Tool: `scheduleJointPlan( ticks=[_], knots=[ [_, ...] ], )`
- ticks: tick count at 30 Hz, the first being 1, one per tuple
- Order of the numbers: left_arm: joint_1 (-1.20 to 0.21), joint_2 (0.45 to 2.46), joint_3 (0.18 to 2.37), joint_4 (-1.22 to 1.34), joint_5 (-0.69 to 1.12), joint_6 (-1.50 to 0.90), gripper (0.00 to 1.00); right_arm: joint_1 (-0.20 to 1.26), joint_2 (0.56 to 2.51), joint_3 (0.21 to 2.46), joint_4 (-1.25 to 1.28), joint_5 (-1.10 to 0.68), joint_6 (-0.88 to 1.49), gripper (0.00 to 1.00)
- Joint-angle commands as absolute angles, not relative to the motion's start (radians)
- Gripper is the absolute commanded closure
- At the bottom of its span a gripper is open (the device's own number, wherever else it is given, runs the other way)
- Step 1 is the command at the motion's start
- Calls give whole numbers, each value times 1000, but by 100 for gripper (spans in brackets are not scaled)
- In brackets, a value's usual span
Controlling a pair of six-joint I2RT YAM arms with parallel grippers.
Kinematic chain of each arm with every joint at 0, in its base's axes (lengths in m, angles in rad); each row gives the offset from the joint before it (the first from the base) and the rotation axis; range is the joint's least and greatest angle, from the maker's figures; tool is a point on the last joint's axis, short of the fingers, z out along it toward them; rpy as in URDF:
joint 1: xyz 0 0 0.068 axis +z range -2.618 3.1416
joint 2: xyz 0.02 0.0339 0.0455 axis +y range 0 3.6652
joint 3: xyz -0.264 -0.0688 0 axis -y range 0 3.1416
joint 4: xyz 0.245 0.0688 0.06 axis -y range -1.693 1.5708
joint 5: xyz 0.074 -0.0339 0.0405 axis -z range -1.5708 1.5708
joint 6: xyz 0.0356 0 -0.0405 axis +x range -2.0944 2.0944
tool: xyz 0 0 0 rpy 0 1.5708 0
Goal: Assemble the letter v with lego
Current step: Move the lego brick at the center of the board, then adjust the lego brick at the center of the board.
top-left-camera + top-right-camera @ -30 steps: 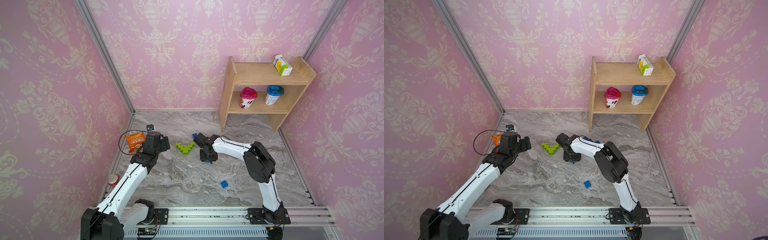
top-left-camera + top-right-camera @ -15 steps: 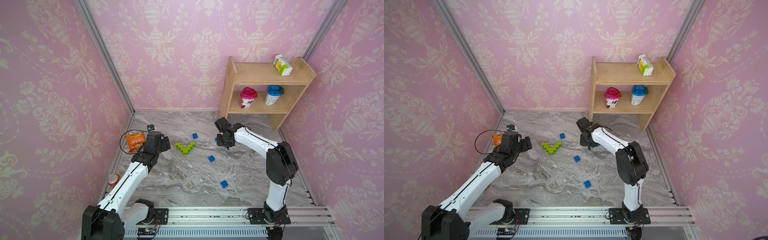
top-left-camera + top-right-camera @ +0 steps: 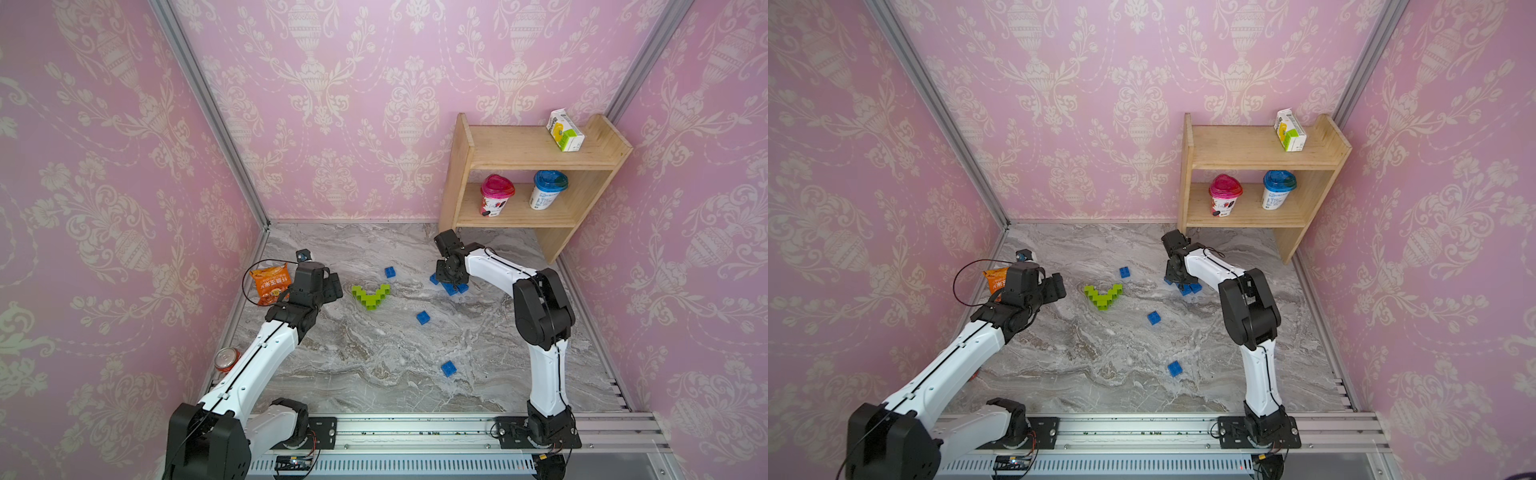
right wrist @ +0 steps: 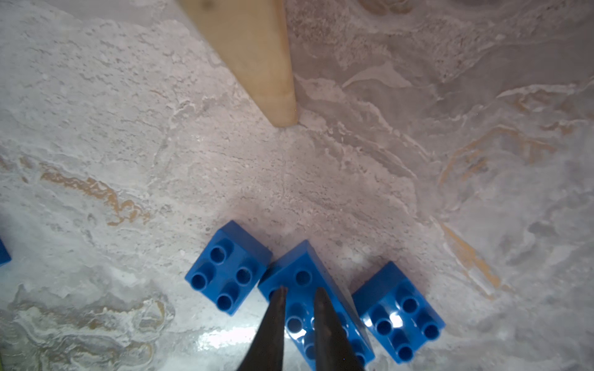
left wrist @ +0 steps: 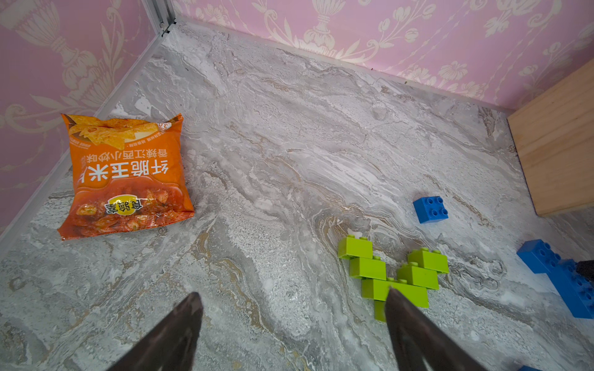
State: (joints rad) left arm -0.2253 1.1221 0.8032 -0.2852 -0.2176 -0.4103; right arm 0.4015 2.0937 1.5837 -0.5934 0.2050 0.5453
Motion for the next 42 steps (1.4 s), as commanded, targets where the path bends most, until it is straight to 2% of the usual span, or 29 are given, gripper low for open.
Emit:
scheduleJointPlan(
  ticks=[1,10,12,13,14,16,17,18,21,22,27,30,32,37,38,42],
  knots=[
    [-218,1098,812,-277,-221,-419,10,405,2079,1520,-610,187,523,81],
    [-219,1090,795,-271,-200,-433,11,474,1902,1307,-673,128,523,78],
    [-218,1075,789,-273,-197,-434,10,485,1840,1272,-696,110,497,74],
    [-218,1068,784,-272,-196,-434,10,486,1803,1256,-706,107,490,69],
    [-218,1059,780,-271,-196,-434,11,484,1761,1240,-726,113,492,58],
    [-218,1049,775,-270,-195,-435,11,484,1686,1226,-790,148,554,21],
    [-219,1046,774,-267,-193,-438,11,483,1650,1218,-826,167,622,6],
    [-219,1045,771,-262,-188,-441,11,485,1620,1202,-836,171,689,0],
    [-218,1056,768,-233,-173,-445,11,495,1538,1106,-758,130,857,0],
    [-218,1065,774,-229,-168,-444,11,498,1542,1106,-738,120,848,1],
    [-218,1091,799,-234,-147,-420,11,491,1682,1269,-876,141,607,20],
    [-218,1079,776,-222,-140,-428,11,489,1731,1279,-866,99,531,37],
    [-219,1064,757,-215,-137,-439,11,476,1723,1242,-825,107,541,56],
    [-218,1055,744,-216,-131,-443,11,439,1714,1188,-797,175,578,96],
    [-218,1057,745,-217,-131,-442,11,439,1743,1191,-802,182,574,100],
    [-218,1055,750,-214,-133,-443,11,439,1828,1184,-738,161,555,100]
  ],
)
